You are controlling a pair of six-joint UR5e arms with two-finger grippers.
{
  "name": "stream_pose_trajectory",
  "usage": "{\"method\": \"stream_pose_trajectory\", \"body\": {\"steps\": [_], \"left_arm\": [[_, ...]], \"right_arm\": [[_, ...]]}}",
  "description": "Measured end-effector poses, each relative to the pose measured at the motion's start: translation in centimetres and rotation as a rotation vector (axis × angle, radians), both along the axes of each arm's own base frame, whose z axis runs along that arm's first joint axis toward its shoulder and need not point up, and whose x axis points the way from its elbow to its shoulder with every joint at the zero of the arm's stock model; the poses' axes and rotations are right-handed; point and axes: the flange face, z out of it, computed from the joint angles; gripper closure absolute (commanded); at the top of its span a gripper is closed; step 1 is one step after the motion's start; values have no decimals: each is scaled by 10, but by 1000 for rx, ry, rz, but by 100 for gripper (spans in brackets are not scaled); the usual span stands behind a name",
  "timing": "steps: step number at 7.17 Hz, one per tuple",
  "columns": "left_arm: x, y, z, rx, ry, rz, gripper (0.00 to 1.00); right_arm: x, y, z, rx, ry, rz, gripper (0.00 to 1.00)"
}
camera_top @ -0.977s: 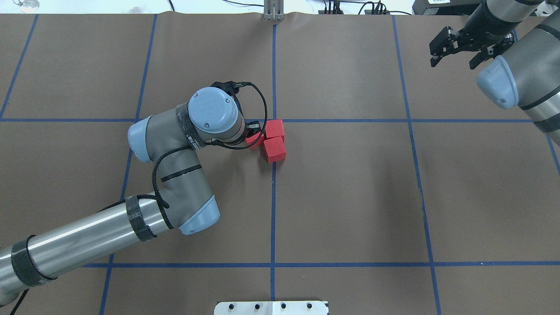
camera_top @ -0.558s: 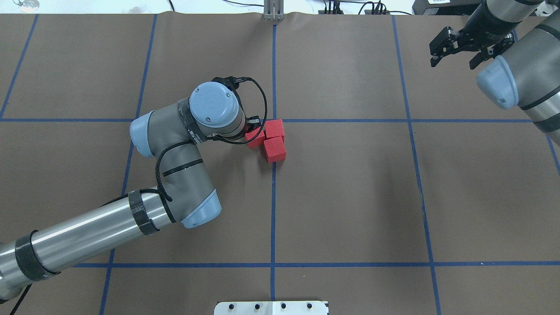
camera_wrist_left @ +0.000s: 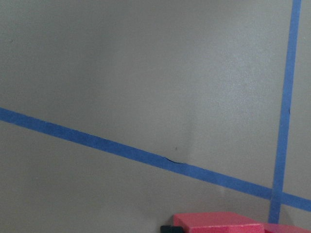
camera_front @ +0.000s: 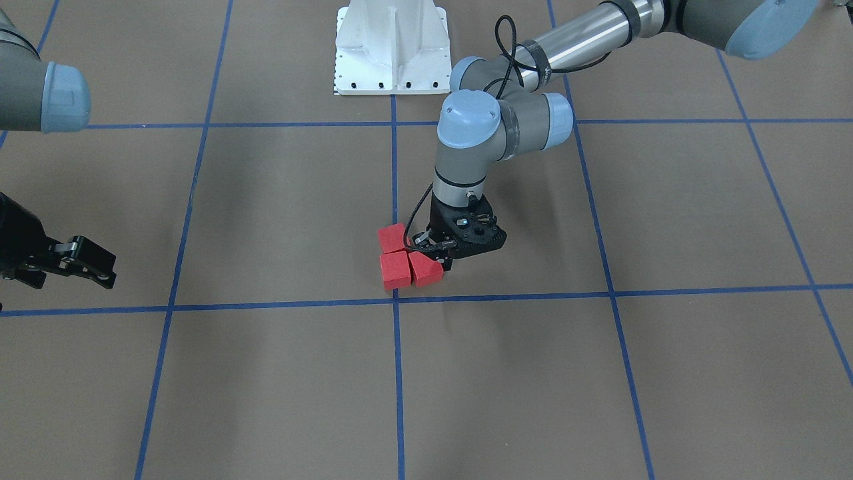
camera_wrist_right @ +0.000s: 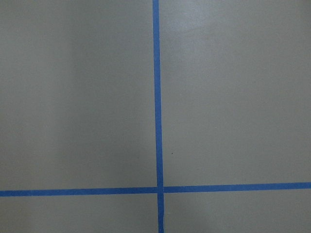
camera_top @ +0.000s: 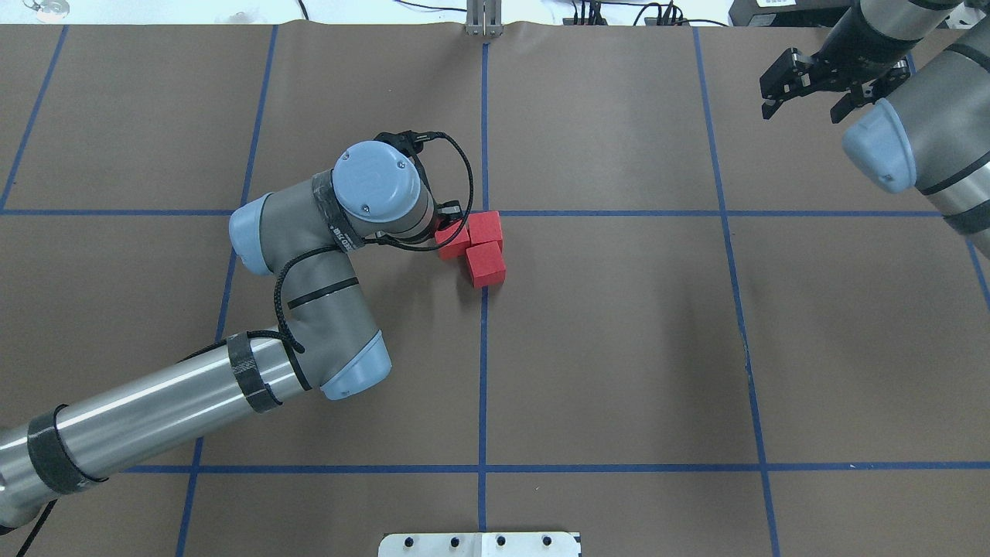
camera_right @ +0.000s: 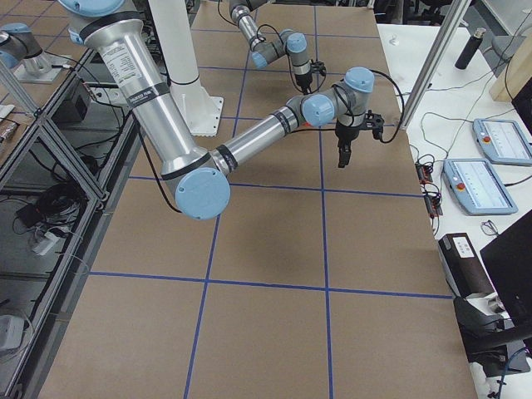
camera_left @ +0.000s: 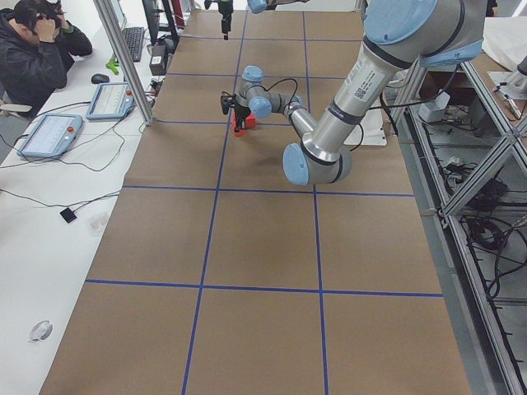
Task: Form red blocks into L shape at center
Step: 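Lower the left gripper over the cube group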
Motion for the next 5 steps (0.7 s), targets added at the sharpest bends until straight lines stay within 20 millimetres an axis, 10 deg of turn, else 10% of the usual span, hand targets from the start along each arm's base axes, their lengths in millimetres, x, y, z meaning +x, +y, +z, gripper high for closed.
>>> {"method": "stream_pose_trajectory", "body": {"steps": [5], "left_arm": [[7,-4,-11,1,6,-2,100]], "right_arm": [[0,1,4,-4,3,-1,1]]}}
